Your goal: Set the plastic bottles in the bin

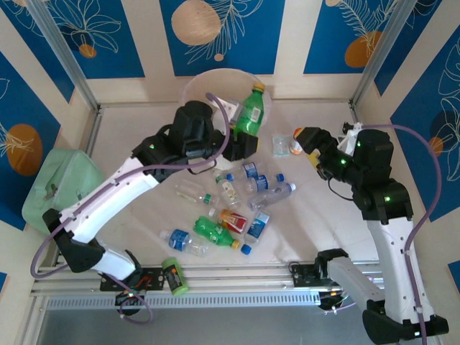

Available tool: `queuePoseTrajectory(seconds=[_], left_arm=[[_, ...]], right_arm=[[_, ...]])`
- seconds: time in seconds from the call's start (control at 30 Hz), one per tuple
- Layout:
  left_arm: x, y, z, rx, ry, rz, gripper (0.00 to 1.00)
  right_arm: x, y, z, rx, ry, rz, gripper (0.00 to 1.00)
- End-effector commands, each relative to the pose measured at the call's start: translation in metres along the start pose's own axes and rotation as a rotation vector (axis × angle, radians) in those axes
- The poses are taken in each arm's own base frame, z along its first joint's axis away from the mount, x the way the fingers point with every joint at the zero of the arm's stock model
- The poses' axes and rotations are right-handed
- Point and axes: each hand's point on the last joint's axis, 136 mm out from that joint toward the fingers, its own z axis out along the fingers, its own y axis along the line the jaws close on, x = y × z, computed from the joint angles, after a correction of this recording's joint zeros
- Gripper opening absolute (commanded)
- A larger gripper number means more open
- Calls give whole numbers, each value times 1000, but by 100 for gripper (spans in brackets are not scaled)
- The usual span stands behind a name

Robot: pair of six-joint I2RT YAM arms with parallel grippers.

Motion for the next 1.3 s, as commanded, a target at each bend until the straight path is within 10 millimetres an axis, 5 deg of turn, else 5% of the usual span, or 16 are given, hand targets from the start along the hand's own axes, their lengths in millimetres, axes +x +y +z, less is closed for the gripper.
queuePoseTrajectory(seconds=[0.0,0.23,0.4,0.83,1.07,1.27], left_arm=[[-34,29,-8,-106,-71,-16,52],[-72,90,3,-164,-91,-148,51],[-76,121,23,-205,-67,-167,51],[-30,190,67,-407,132,-217,50],[-9,206,74,-465,204,-202,51],[0,210,78,-470,231,-208,64]], right_arm=[[22,-19,9,12,95,72,91],[39,-40,22,43,147,106,91],[47,-53,26,78,168,112,91],[63,-86,33,156,195,124,91],[68,-96,38,176,212,133,91],[67,-98,39,187,210,125,91]])
